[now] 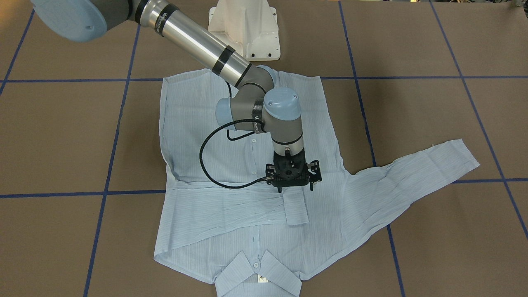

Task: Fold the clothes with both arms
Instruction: 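Fold the grasped sleeve across the shirt body with the right gripper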

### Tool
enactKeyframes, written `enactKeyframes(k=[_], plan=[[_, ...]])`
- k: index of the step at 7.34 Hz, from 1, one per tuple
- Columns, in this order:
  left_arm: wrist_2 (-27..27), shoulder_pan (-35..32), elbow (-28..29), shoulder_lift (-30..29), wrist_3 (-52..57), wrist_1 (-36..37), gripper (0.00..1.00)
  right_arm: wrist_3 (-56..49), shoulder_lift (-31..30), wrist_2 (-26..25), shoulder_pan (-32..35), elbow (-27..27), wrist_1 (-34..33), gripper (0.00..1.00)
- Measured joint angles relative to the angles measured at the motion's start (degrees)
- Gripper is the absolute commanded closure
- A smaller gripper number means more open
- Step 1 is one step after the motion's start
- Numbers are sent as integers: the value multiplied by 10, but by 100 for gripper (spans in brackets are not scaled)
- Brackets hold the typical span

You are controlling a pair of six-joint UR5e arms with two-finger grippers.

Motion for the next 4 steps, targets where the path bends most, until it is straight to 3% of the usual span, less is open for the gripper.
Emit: enactKeyframes(k=[4], plan=[[0,0,0,0,0,0,0,-2,30,-2,-2,-36,53,4]])
